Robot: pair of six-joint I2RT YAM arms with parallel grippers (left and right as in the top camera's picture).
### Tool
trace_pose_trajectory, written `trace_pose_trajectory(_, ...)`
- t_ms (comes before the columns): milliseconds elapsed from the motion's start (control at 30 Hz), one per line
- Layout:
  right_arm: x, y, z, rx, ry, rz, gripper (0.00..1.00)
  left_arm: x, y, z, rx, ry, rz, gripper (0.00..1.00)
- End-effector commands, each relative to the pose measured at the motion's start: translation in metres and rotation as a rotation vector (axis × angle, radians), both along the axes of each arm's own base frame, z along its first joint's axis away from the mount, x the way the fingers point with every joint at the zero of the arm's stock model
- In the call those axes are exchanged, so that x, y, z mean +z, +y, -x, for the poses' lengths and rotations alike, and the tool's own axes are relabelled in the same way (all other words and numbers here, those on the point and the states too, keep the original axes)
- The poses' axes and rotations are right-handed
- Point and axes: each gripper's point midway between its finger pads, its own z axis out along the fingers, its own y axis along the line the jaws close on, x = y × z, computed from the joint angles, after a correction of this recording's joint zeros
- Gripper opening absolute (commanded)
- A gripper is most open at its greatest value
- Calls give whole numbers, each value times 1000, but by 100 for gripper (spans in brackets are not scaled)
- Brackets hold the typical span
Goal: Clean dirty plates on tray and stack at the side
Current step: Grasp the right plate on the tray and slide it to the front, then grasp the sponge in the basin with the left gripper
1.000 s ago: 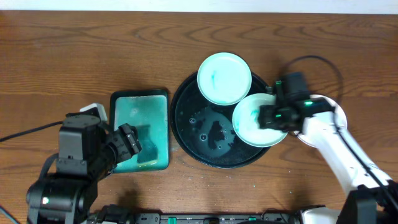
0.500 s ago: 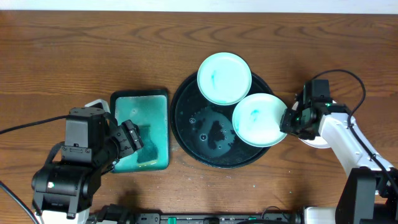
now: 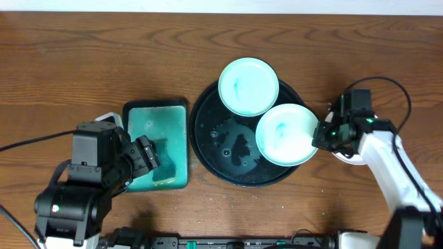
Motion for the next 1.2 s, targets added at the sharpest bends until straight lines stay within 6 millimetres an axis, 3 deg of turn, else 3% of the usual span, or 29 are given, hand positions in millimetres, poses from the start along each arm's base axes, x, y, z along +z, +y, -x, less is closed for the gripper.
trace_pose_trajectory(0,38,38,1,254,-151,-103,1,9,-3,3,-15,-38,21,81)
trace_pose_trajectory(133,46,71,5,378,-190,-128,1,14,-12,2,-46,-54,62,81)
trace_pose_trajectory(367,2,101,1,423,-117,-38,1,13,-12,2,-96,-63,29,80)
trace_pose_trajectory(500,-21,119,-1,453,-74,-92,1,13,-10,2,-123,-68,-4,80)
trace_pose_trajectory(633,-43,114,3,434,-4,-66,3,9,-1,-1,-96,-55,-53,80)
trace_pose_trajectory(700,-46,108,1,420,1,-42,18,6,3,-2,-81,-37,-77,80)
trace_pose_trajectory(800,-32,105,-6,408,-43,-45,33,-5,11,-6,-51,14,-120,80)
trace_pose_trajectory(900,-6,106,-15,402,-126,-51,33,-23,19,-13,23,102,-138,79)
trace_pose_trajectory(1033,42,107,-21,401,-276,-62,32,-66,20,-24,79,279,-147,74)
trace_pose_trajectory(1167,68,105,-16,382,-338,-70,28,-106,19,-34,93,435,-165,71)
